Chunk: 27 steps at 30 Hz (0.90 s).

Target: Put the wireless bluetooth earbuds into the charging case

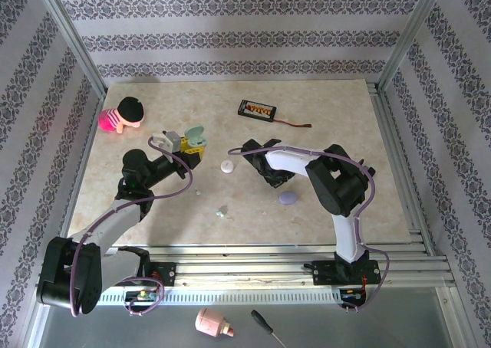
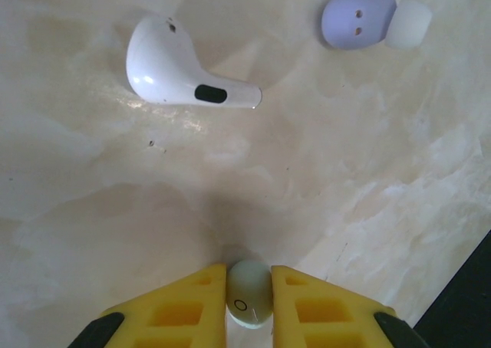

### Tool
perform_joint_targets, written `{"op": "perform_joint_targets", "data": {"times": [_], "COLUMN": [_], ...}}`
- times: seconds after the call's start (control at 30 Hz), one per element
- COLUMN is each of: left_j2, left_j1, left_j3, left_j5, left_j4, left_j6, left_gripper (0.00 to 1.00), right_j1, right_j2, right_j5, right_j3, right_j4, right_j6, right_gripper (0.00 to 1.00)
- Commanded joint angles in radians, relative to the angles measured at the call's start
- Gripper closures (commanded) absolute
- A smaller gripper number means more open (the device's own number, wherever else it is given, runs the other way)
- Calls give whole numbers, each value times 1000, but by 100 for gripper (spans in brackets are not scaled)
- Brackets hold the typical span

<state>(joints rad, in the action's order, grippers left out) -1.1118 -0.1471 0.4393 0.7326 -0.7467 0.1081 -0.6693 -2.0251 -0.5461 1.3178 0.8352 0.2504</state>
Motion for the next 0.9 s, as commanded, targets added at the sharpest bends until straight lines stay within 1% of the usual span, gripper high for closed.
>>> {"op": "perform_joint_targets", "data": {"times": [0.0, 0.07, 0.17, 0.37, 0.57, 0.67, 0.73, 0.87], "left_j2": [-7, -13, -20, -60, -126, -135, -136, -143], "left_j1": [11, 11, 7, -29, -87, -112, -124, -133], "left_j3": [18, 19, 26, 61, 90, 121, 139, 153], "left_j5": [36, 49, 69, 103, 162, 195, 219, 254], "left_j4": [-16, -20, -42, -50, -110, -79, -52, -46], "left_j6": [-14, -16, -1, -15, -7, -24, -38, -30], "left_gripper": [74, 74, 74, 74, 74, 74, 74, 74], "right_j1": [16, 24, 40, 93, 146, 148, 145, 140], "right_j2": [60, 113, 203, 387, 533, 578, 605, 643], "right_j5": [8, 53, 153, 446, 808, 980, 1087, 1218], "right_j3": [-28, -46, -71, -82, -59, -47, -46, -59], "right_j4": [-8, -28, -63, -100, -171, -232, -303, -444], "right_j6": [-18, -13, -5, 33, 87, 113, 148, 219], "right_gripper": [84, 84, 84, 83, 83, 83, 83, 83]}}
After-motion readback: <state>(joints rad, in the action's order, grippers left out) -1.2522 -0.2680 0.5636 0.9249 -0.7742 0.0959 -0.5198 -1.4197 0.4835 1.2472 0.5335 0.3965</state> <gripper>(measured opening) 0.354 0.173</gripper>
